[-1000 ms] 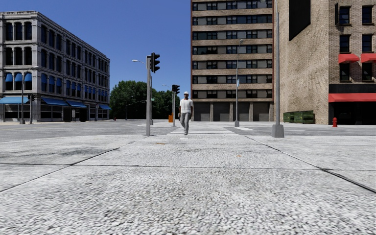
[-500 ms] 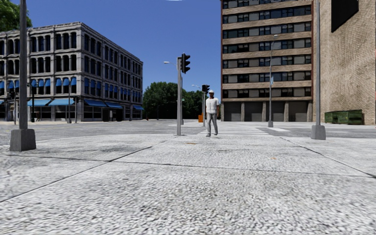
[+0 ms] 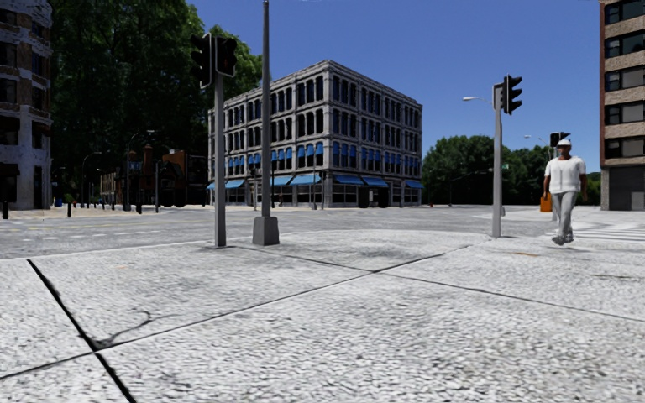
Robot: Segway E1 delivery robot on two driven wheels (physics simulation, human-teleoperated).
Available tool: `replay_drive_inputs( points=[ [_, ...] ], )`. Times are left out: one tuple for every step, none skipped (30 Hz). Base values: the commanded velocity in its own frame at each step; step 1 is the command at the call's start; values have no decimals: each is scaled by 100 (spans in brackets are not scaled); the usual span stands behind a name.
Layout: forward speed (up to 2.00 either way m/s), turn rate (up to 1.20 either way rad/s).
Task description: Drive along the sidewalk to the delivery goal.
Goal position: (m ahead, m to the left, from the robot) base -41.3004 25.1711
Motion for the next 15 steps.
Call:
replay_drive_inputs(
  points=[
    [0, 113],
    [0, 113],
    [0, 113],
    [0, 113],
    [0, 113],
    [0, 113],
    [0, 113],
    [0, 113],
    [0, 113],
    [0, 113],
    [0, 113],
    [0, 113],
    [0, 113],
    [0, 113],
    [0, 113]
  ],
)
